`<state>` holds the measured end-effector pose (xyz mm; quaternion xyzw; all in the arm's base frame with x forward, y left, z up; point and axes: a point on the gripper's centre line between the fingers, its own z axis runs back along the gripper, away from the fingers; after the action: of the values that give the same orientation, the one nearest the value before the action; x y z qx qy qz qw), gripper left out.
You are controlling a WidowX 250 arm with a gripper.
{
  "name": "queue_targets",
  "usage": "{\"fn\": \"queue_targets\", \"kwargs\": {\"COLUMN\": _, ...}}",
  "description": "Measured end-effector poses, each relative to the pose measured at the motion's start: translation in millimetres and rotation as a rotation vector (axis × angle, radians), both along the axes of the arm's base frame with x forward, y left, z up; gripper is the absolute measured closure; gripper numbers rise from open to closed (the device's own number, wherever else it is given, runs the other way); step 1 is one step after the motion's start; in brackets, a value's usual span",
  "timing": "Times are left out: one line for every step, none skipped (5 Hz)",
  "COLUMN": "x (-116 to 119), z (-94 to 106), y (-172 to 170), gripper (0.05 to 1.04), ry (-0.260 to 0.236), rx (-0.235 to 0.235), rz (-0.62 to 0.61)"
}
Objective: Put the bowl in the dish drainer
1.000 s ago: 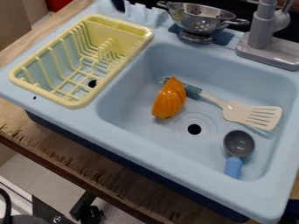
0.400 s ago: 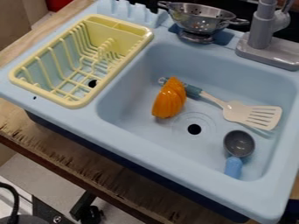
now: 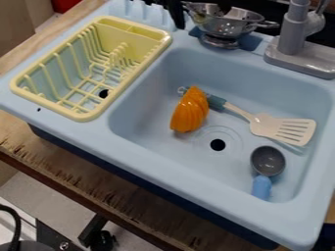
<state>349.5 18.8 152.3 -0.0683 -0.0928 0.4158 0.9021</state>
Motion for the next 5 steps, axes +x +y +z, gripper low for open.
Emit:
{"fn": "queue_targets", "kwargs": {"x": -4.9, "z": -8.4, "y": 2.5, "gripper": 0.084, "ry": 0.026, "rx": -0.028, "rz": 0.020}}
{"fn": "queue_targets", "kwargs": {"x": -7.5, "z": -17.3, "y": 1.1, "gripper": 0.115, "ry": 0.035, "rx": -0.053, "rz": 0.026}}
{"fn": "queue_targets", "kwargs": {"x": -5.6, "z": -17.0, "y": 0.7, "gripper": 0.376, "ry": 0.022, "rx": -0.071, "rz": 0.035}}
{"fn": "queue_targets", "kwargs": {"x": -2.9, "z": -15.9, "y": -1.8, "gripper": 0.672, "ry": 0.000, "rx": -0.104, "rz": 0.012}}
{"fn": "queue_targets", "kwargs": {"x": -2.9, "z": -15.0, "y": -2.2, "gripper": 0.897, "ry": -0.006, "rx": -0.131, "rz": -0.004}}
